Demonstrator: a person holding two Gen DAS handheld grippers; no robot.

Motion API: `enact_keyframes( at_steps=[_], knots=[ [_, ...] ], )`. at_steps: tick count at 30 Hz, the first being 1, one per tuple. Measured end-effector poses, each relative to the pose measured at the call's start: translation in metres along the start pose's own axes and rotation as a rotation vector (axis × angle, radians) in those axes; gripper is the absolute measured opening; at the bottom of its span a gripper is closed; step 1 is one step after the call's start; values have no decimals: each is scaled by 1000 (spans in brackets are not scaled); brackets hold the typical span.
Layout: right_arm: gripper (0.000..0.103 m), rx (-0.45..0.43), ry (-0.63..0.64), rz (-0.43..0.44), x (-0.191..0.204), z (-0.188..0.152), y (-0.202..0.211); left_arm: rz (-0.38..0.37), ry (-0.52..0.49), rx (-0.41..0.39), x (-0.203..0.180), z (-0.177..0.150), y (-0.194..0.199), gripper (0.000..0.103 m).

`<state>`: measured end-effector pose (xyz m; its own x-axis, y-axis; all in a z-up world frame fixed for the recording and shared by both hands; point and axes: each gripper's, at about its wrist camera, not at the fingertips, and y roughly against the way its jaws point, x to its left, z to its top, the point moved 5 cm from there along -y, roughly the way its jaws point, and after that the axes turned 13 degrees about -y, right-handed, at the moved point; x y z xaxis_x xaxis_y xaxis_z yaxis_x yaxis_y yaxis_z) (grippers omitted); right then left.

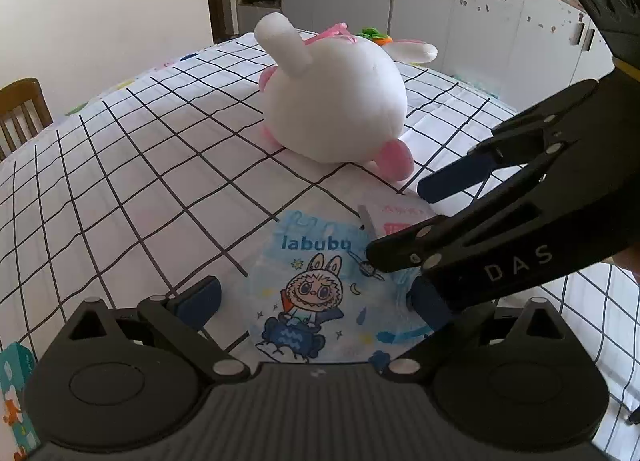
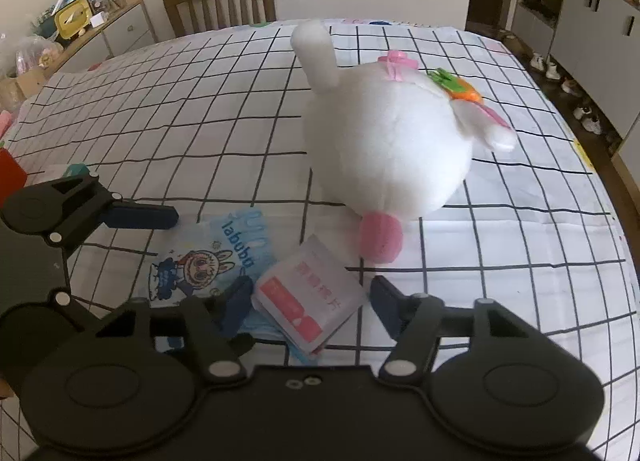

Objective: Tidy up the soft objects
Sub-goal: 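Grasp the blue labubu packet with the left tool while the right tool grasps the wipes packet, then carry the blue packet in the left tool while the right tool carries the wipes over the tin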

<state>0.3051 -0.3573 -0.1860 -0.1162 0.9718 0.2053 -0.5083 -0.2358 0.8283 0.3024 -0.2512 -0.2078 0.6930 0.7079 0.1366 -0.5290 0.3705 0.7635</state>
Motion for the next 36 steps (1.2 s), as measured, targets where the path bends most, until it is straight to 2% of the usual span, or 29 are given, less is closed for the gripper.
enact_keyframes(
  at_steps=[3, 6, 9, 11, 13, 14, 16, 17, 19, 28, 36],
  knots=[
    [55, -11, -10, -6, -1, -1, 1, 6, -1, -7, 0, 0, 2, 98],
    [46, -19, -37, -3, -3, -3, 4, 9, 2, -17, 1, 0, 4, 90],
    [42, -25, -56, 2, -4, -4, 6, 14, 8, -21, 2, 1, 5, 81],
    [41, -30, -68, 5, -5, -4, 7, 11, 12, -28, 4, 2, 7, 72],
    [41, -33, -80, 3, -6, -5, 9, 16, 26, -33, 7, 2, 8, 56],
    [40, -36, -85, 3, -6, -6, 10, 20, 31, -35, 8, 1, 9, 52],
    [40, -45, -94, 8, -5, -7, 14, 25, 45, -37, 13, 1, 10, 34],
    [40, -50, -99, 10, -5, -8, 16, 26, 57, -39, 16, 0, 11, 31],
    [40, -61, -108, 17, -4, -9, 22, 18, 86, -49, 22, -2, 14, 19],
    [40, -97, -110, 58, 9, -13, 53, 49, 179, -81, 38, -13, 46, 17],
    [40, -126, -60, 120, 44, -15, 85, 105, 266, -105, 52, -20, 92, 17]
  ],
)
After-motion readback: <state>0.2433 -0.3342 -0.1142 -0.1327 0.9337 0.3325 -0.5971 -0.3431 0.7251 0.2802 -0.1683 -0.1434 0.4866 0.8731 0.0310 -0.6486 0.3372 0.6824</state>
